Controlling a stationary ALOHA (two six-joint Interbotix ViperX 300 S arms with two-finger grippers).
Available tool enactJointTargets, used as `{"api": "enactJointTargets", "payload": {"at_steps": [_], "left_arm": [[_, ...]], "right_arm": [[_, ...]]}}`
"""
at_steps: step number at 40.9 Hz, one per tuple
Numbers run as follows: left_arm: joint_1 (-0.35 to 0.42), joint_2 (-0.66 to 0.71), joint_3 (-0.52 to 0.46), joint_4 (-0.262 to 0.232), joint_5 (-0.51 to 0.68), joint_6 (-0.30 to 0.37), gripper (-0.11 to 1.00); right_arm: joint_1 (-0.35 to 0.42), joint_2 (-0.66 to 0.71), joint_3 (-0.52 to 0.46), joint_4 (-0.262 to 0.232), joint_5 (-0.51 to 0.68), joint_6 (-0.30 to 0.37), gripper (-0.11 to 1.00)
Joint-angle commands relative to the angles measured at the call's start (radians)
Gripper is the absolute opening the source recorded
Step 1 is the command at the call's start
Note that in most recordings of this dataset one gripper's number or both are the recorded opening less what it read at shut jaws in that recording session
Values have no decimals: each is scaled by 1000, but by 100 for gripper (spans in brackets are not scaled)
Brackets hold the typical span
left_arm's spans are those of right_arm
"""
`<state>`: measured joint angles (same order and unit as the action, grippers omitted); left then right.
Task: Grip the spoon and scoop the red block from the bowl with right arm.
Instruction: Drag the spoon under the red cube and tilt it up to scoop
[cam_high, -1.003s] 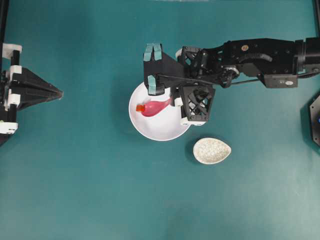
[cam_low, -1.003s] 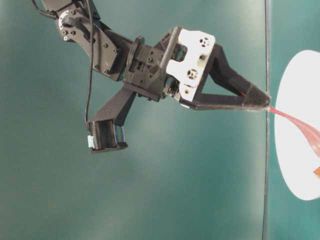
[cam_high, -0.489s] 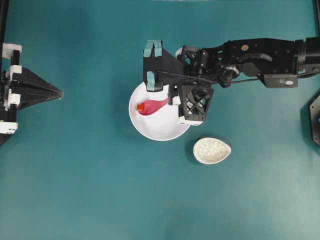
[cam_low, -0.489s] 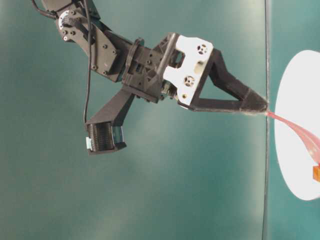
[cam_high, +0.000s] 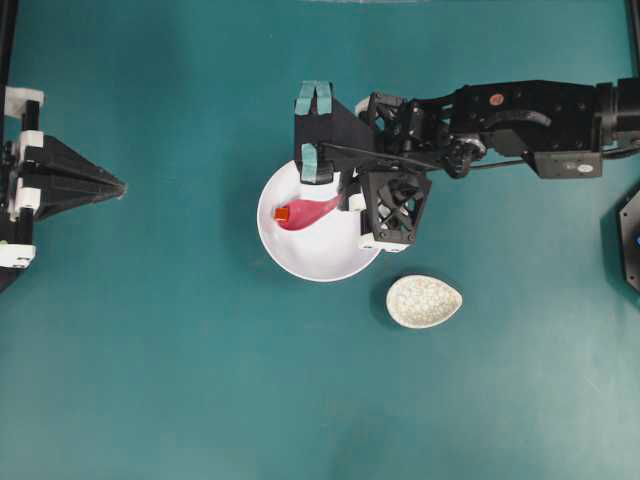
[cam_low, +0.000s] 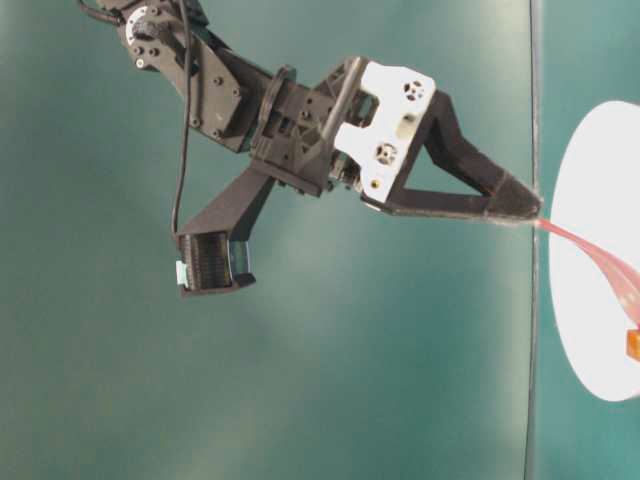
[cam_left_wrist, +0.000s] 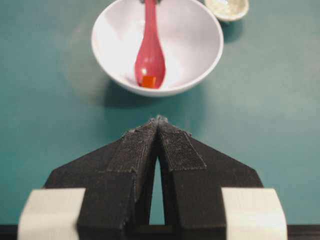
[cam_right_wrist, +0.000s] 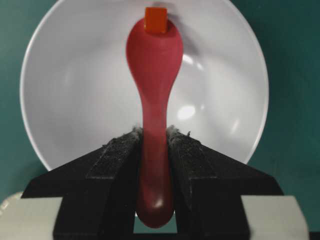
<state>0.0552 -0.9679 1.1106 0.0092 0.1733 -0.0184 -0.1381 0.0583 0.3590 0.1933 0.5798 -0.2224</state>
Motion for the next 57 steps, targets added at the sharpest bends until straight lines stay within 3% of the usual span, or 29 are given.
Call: {"api": "enactJointTargets", "payload": {"at_steps": [1, 30, 57], "left_arm": [[2, 3, -12, 3, -6, 0, 0], [2, 3, -12, 3, 14, 0, 0], [2, 3, -12, 3, 15, 0, 0]], "right_arm": [[5, -41, -2, 6, -17, 2, 24], [21, -126, 126, 28, -178, 3, 24], [55, -236, 305, 54, -410, 3, 24]]}}
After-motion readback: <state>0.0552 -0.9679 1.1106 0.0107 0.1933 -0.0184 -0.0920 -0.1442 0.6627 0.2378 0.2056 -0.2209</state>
